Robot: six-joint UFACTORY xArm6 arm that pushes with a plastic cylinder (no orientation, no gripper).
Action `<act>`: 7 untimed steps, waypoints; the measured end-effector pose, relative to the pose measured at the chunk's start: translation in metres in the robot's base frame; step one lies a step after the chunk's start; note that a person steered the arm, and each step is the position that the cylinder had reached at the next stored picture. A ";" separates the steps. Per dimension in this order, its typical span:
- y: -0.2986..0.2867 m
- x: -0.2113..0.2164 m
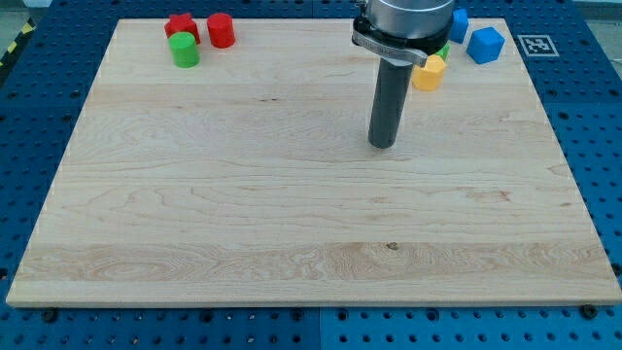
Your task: Move your arm from center to top right
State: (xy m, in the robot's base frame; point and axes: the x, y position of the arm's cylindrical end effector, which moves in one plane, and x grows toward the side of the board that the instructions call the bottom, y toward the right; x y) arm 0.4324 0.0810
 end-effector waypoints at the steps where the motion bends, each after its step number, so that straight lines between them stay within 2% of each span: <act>1: 0.003 0.000; 3: 0.085 -0.015; 6: 0.202 -0.106; 7: 0.225 -0.142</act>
